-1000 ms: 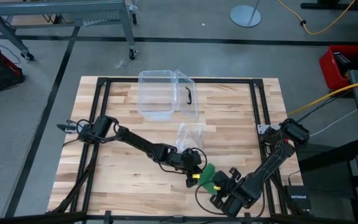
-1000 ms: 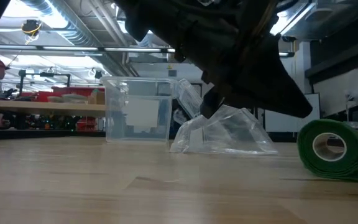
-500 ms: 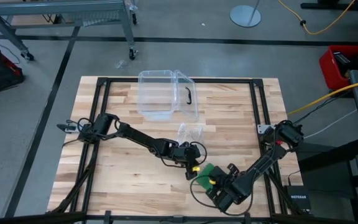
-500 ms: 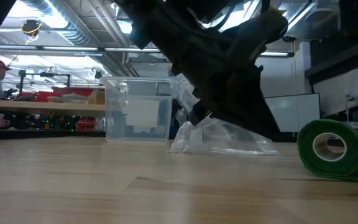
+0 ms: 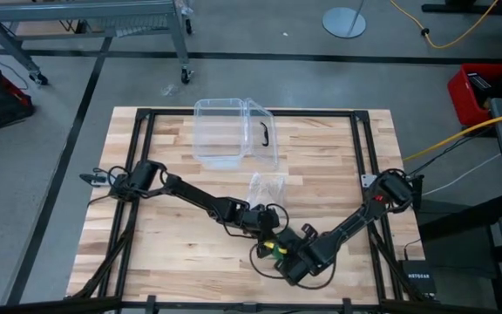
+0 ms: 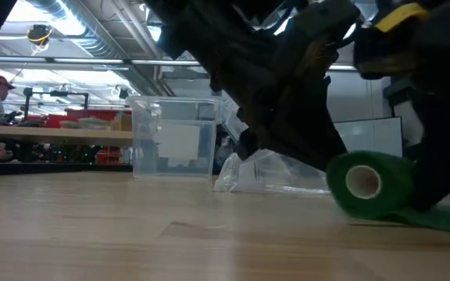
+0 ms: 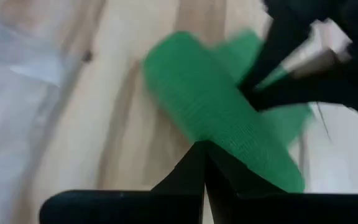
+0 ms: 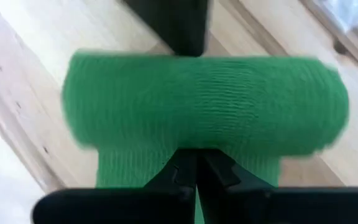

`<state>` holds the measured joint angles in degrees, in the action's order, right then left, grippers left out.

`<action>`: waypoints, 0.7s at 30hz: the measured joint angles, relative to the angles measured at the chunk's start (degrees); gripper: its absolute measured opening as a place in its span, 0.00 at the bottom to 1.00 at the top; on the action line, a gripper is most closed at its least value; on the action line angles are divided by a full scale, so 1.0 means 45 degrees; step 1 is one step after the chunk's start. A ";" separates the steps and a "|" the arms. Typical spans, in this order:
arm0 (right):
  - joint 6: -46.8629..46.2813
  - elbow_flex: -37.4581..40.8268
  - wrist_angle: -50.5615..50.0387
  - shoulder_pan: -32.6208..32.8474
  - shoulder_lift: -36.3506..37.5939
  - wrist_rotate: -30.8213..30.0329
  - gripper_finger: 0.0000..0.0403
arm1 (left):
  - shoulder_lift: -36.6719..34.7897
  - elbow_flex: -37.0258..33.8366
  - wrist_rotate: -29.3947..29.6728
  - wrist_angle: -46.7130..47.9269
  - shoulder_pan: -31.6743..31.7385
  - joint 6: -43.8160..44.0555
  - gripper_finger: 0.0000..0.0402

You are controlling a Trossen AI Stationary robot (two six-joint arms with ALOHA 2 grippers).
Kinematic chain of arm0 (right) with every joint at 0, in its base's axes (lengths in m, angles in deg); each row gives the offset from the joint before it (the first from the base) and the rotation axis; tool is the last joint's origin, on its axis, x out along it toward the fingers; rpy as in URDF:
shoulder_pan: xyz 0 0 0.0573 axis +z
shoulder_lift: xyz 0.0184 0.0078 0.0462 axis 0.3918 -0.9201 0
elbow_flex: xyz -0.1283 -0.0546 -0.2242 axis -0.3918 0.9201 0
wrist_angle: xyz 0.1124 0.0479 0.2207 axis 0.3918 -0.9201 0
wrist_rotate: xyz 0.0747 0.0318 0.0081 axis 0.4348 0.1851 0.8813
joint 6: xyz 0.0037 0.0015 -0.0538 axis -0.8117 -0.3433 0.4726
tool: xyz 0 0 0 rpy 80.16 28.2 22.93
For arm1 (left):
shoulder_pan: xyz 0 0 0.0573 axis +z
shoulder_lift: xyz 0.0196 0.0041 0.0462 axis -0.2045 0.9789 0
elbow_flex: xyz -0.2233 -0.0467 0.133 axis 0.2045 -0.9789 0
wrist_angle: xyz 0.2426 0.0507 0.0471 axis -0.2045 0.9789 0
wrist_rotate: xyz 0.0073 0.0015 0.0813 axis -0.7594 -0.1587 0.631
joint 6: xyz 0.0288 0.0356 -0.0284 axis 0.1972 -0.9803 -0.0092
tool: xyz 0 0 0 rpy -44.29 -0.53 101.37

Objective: Roll bandage
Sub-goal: Roll the green bandage

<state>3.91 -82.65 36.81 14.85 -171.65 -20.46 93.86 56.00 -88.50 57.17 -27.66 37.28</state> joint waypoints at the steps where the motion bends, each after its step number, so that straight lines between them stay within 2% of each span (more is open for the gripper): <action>1: 0.0157 0.0000 0.0056 -0.0077 0.0000 0.0000 0.01 | -0.0007 0.0000 0.0000 0.0045 -0.0079 0.0031 0.00; 10: 0.1476 0.0005 0.1003 -0.0776 -0.0087 -0.0377 0.01 | -0.0218 0.0029 0.0328 0.2823 -0.0567 0.0275 0.00; 21: 0.3568 0.0000 0.3142 -0.1587 -0.0087 -0.0277 0.01 | -0.1819 0.0019 0.2892 0.6763 -0.0762 0.0476 0.00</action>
<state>19.96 -82.65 50.95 7.70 -172.05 -21.70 85.68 56.09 -75.48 87.60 -31.09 39.43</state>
